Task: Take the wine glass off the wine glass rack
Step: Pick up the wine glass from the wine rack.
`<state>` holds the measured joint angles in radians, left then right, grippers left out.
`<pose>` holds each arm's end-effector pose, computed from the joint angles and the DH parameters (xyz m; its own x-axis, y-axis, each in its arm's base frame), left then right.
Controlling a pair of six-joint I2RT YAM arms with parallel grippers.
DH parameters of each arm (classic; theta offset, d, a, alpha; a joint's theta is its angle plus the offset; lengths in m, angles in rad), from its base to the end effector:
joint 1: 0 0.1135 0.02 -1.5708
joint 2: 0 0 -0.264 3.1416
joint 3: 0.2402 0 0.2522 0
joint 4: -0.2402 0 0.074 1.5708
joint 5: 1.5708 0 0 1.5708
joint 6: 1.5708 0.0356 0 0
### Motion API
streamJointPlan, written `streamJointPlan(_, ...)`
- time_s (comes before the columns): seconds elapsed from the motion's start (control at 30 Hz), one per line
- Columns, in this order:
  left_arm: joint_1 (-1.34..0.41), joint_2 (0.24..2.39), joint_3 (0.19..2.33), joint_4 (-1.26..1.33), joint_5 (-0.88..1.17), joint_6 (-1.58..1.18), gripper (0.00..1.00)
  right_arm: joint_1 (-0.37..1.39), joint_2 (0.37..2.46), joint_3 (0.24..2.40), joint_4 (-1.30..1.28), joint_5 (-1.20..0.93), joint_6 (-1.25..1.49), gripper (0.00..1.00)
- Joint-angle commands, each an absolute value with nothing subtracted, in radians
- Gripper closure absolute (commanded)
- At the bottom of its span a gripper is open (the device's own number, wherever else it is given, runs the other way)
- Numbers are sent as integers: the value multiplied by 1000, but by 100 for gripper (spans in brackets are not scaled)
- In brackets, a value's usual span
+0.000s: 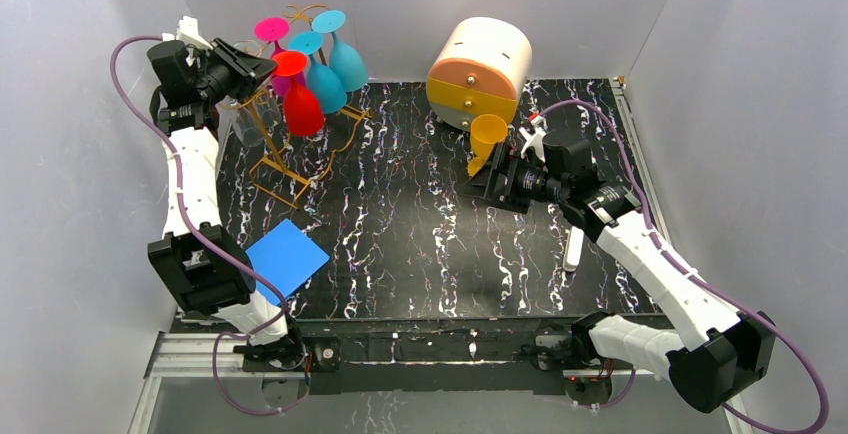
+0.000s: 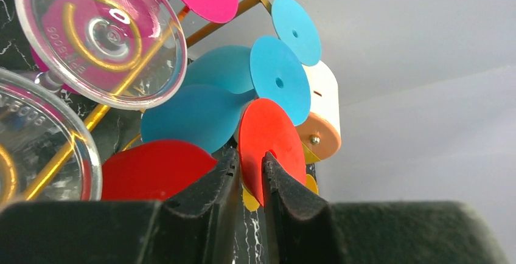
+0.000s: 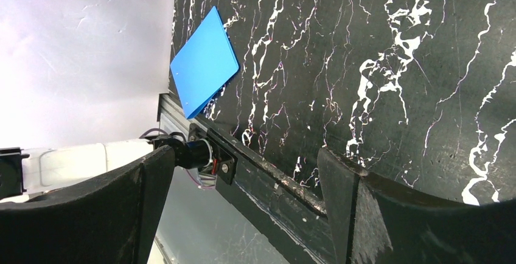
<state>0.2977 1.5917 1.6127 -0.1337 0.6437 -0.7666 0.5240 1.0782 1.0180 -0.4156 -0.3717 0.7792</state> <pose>0.3609 0.0884 0.4310 -0.3102 -0.6756 -0.6689 0.1671 0.6539 -0.7379 0.2001 0.1305 0.3422 -0.8062 0.2903 -0.5155 -0.2519 0.6201 0.7430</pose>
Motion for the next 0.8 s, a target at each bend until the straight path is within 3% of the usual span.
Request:
streamJointPlan(0.0,310,1585,1599,-133,719,-773,83,521,1057,1039,-416,-357,759,5)
streamJointPlan(0.77,328,1585,1551,-10,774,-922,100,520,1065,1055,-425,-352,764,5)
